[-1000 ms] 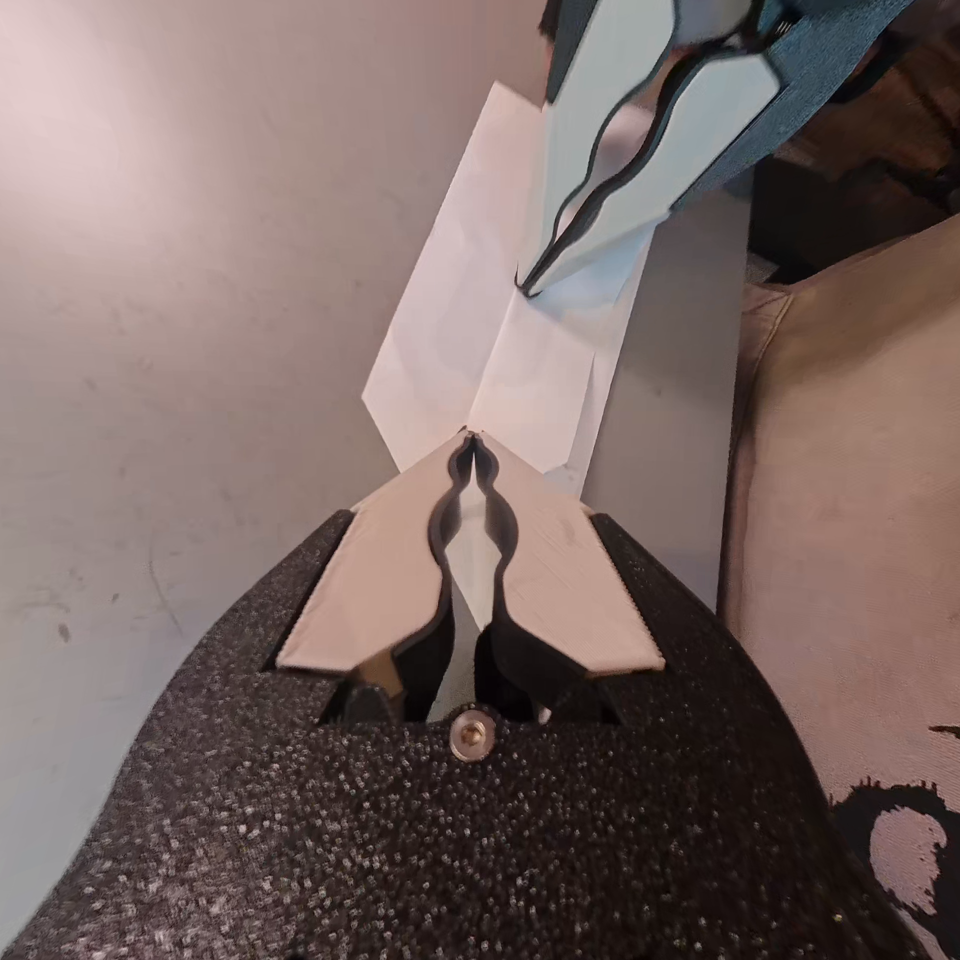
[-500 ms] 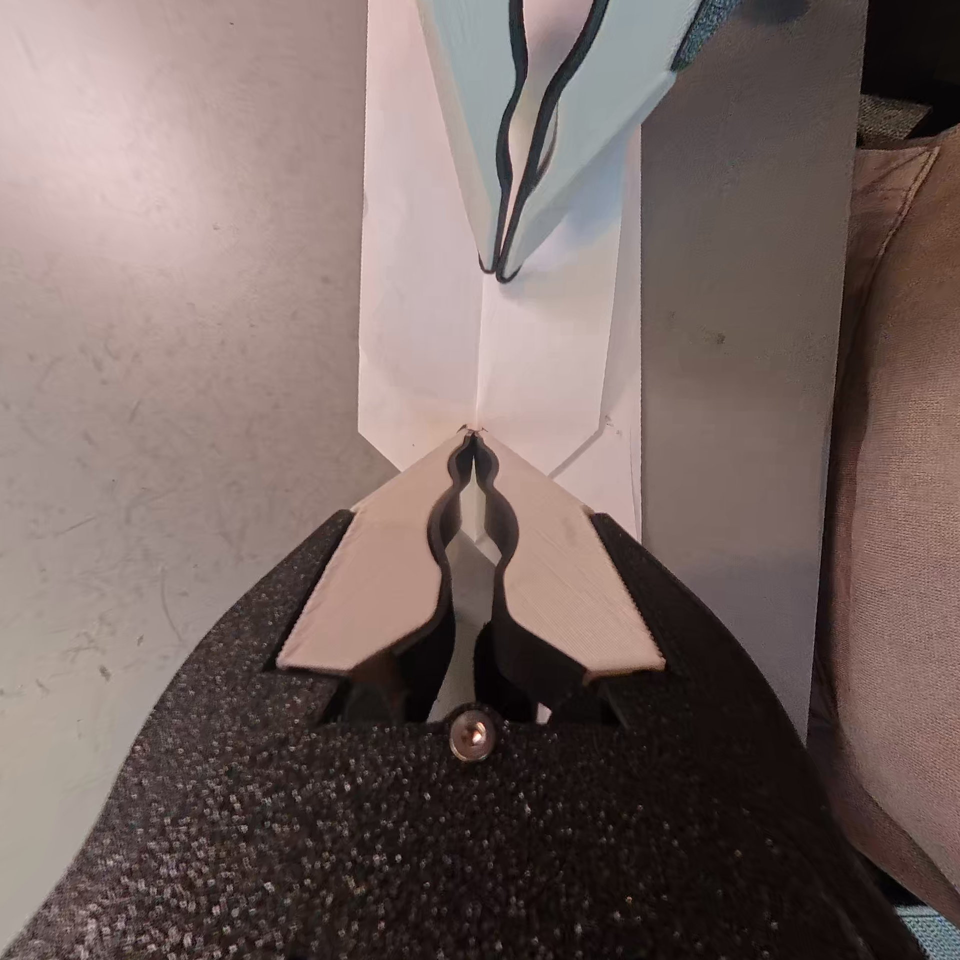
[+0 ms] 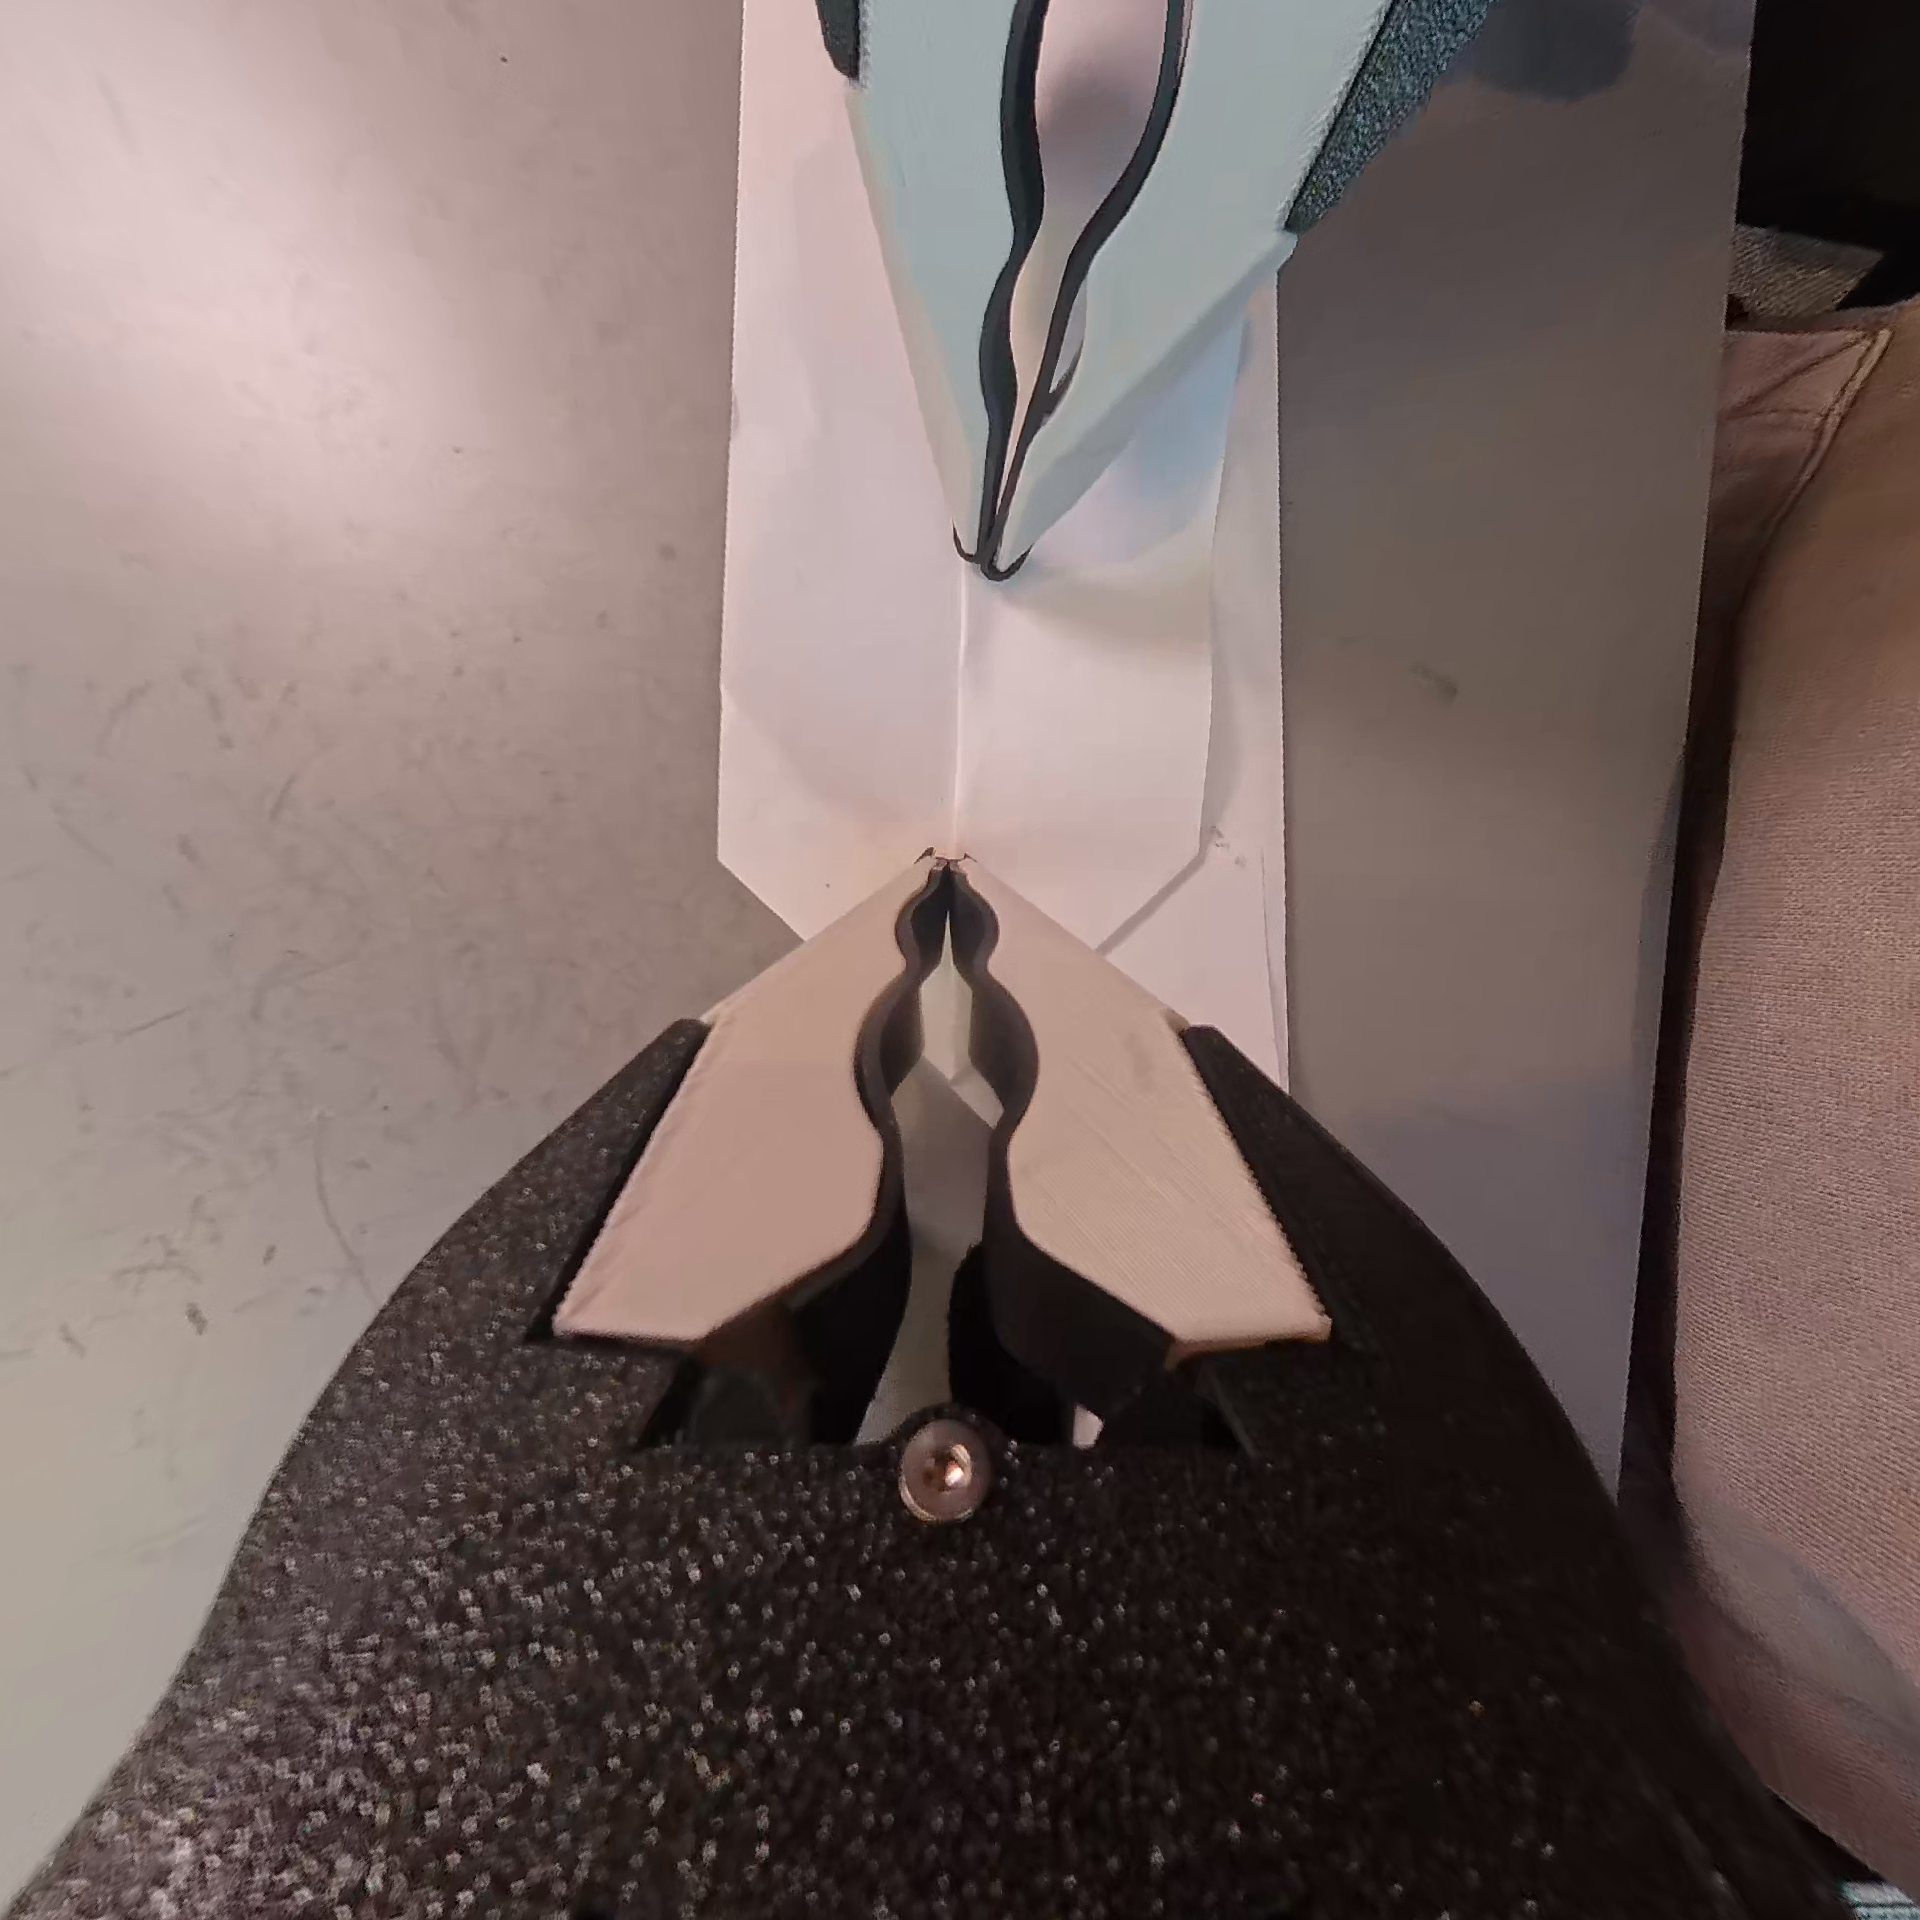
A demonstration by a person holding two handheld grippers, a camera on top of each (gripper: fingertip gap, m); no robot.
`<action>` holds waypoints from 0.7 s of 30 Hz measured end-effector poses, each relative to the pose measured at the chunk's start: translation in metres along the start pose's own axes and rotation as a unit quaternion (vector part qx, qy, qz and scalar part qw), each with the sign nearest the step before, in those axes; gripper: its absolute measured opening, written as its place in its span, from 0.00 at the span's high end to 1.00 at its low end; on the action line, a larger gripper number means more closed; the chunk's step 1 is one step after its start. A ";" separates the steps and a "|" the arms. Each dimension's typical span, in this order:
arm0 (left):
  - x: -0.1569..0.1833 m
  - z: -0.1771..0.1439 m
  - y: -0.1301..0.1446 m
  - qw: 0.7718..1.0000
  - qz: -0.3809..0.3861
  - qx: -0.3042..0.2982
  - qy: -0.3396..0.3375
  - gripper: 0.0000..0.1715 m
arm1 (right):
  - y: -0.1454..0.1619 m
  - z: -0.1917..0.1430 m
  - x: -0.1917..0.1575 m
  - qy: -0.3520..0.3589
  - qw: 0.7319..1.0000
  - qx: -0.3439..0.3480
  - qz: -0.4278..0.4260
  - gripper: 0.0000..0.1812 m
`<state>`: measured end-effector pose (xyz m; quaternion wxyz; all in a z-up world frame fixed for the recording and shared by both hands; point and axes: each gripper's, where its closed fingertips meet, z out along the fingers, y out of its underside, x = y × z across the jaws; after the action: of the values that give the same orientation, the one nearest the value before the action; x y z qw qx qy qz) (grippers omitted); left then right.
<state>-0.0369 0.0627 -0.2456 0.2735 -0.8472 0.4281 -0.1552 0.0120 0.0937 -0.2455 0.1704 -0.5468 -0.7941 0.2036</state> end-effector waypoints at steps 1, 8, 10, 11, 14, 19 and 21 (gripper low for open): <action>0.000 0.000 0.000 1.000 0.001 -0.001 -0.003 1.00 | 0.000 0.000 0.000 0.001 1.000 0.004 0.001 1.00; 0.000 0.000 0.000 1.000 -0.007 0.000 -0.008 1.00 | 0.009 -0.005 0.001 0.004 1.000 0.001 0.012 1.00; 0.000 0.000 0.000 1.000 -0.006 -0.001 -0.010 1.00 | 0.015 -0.009 0.001 0.005 1.000 -0.009 0.012 1.00; 0.000 0.000 0.000 1.000 -0.008 0.000 -0.009 1.00 | 0.017 -0.010 0.002 0.006 1.000 -0.011 0.014 1.00; 0.000 0.000 0.000 1.000 -0.014 0.003 -0.006 1.00 | 0.023 -0.014 0.002 0.007 1.000 -0.009 0.022 1.00; 0.000 0.000 0.000 1.000 -0.016 0.004 -0.008 1.00 | 0.029 -0.017 0.002 0.002 0.999 -0.003 0.037 1.00; 0.000 0.000 0.000 1.000 -0.019 0.005 -0.004 1.00 | 0.032 -0.020 0.002 -0.001 0.999 -0.005 0.043 1.00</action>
<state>-0.0373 0.0626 -0.2454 0.2765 -0.8543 0.4104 -0.1590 0.0467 0.1085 -0.2450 0.1582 -0.5809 -0.7711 0.2070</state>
